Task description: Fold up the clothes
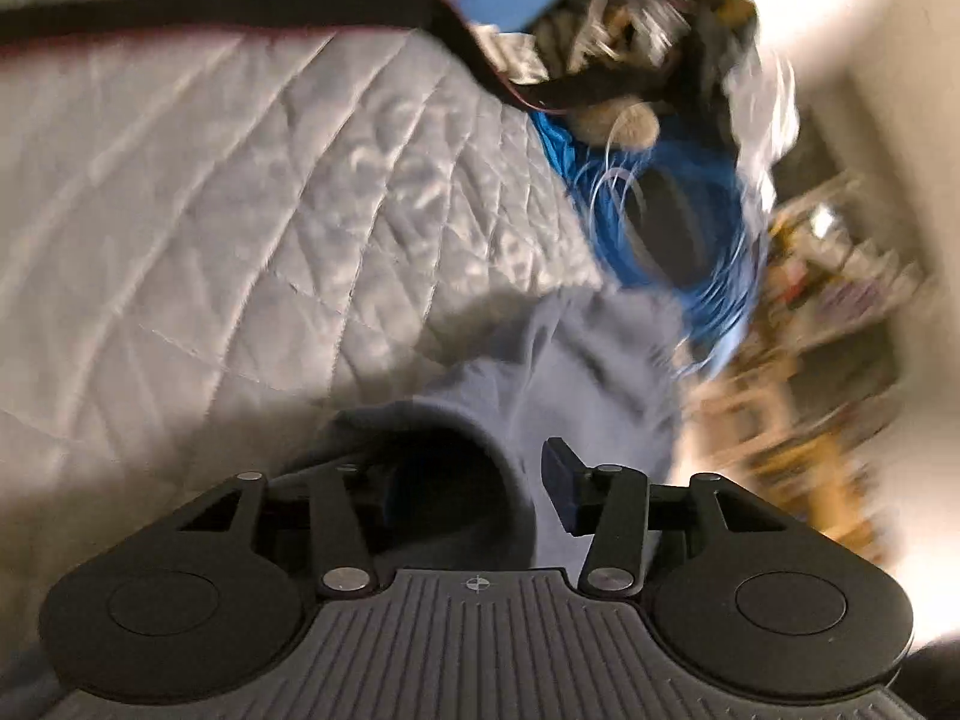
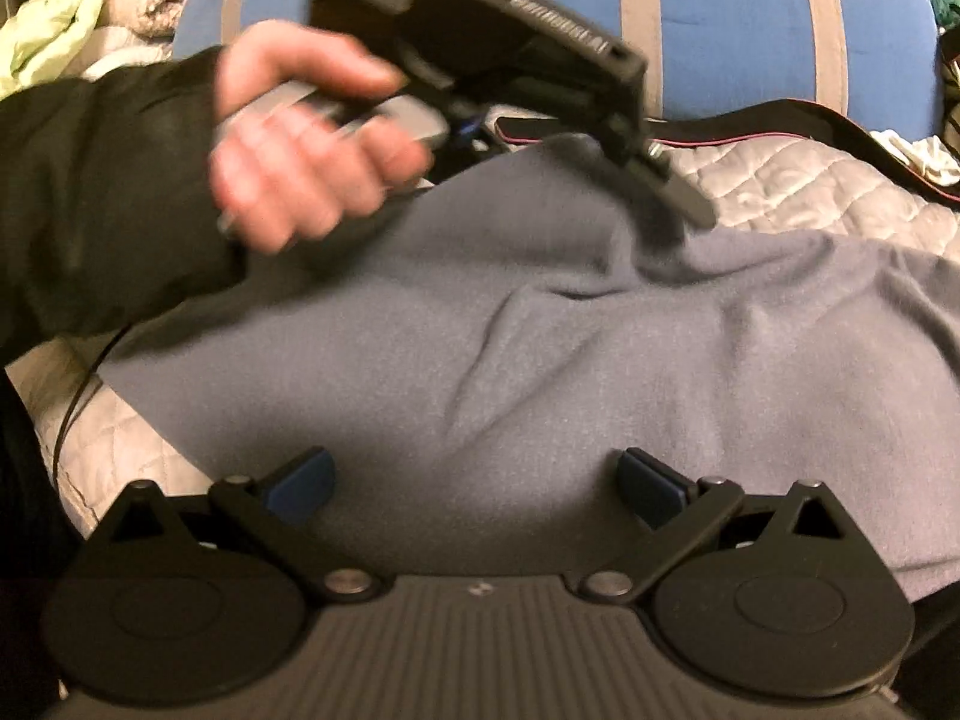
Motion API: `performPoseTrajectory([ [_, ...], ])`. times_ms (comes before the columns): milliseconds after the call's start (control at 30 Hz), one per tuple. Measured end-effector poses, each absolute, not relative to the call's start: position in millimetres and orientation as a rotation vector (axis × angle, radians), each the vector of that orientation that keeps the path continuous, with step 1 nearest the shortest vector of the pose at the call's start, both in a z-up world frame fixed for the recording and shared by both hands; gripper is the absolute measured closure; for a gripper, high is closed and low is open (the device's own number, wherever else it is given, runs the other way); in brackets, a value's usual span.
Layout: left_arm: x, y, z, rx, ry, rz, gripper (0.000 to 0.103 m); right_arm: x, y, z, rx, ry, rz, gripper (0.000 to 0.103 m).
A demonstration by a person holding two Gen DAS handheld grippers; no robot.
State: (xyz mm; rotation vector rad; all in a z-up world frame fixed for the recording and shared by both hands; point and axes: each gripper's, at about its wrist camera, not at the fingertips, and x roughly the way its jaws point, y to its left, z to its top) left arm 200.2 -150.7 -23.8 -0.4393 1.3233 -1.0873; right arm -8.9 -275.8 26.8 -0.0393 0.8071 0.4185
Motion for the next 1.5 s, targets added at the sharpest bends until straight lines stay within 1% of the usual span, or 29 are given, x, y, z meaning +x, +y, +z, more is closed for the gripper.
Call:
performPoseTrajectory([
  [133,231,-141,-39,-0.663,1.356,-1.039,0.060,-13,-268,24,-0.092,0.803,0.417,0.001],
  [167,237,-141,-40,-0.676,1.363,-1.033,0.060,-14,-266,23,-0.106,0.802,0.417,0.001],
  [200,242,-142,-41,-0.679,1.373,-1.029,0.063,-14,-267,23,-0.103,0.807,0.418,0.001],
  [233,247,-143,-42,-0.663,1.386,-1.016,0.068,-15,-267,23,-0.099,0.811,0.419,0.002],
  [267,251,-145,-44,-0.639,1.399,-0.998,0.079,-15,-268,22,-0.095,0.816,0.420,0.002],
  [300,254,-146,-45,-0.616,1.413,-0.981,0.088,-16,-267,22,-0.098,0.818,0.419,0.002],
  [333,258,-146,-47,-0.608,1.427,-0.969,0.091,-17,-267,22,-0.101,0.819,0.418,0.002],
  [367,261,-146,-51,-0.605,1.436,-0.966,0.097,-18,-267,21,-0.106,0.818,0.417,0.002],
  [400,264,-146,-55,-0.601,1.444,-0.965,0.098,-19,-267,20,-0.110,0.819,0.415,0.002],
  [667,275,-136,-81,-0.647,1.429,-1.063,0.099,-18,-266,19,-0.111,0.814,0.413,0.002],
  [900,282,-127,-80,-0.648,1.443,-1.146,0.098,-10,-268,14,-0.114,0.807,0.414,0.002],
  [1033,288,-117,-70,-0.641,1.449,-1.161,0.098,-7,-269,13,-0.112,0.806,0.414,0.002],
  [1133,291,-101,-52,-0.611,1.424,-1.123,0.097,-4,-269,13,-0.111,0.806,0.415,0.002],
  [1167,291,-94,-43,-0.594,1.398,-1.092,0.091,-4,-269,13,-0.111,0.806,0.415,0.002],
  [1200,291,-87,-34,-0.577,1.372,-1.062,0.082,-3,-269,13,-0.111,0.807,0.414,0.002],
  [1300,288,-56,0,-0.582,1.252,-0.944,0.072,-4,-268,13,-0.111,0.808,0.414,0.002],
  [1333,284,-47,13,-0.559,1.218,-0.895,0.070,-4,-268,13,-0.109,0.808,0.414,0.002],
  [1400,269,-29,40,-0.466,1.135,-0.805,0.062,-4,-268,13,-0.109,0.809,0.412,0.002],
  [1467,245,-14,66,-0.358,1.052,-0.728,0.057,-4,-267,13,-0.110,0.808,0.409,0.002],
  [1500,232,-8,77,-0.303,1.018,-0.692,0.056,-4,-267,13,-0.110,0.808,0.408,0.002],
])
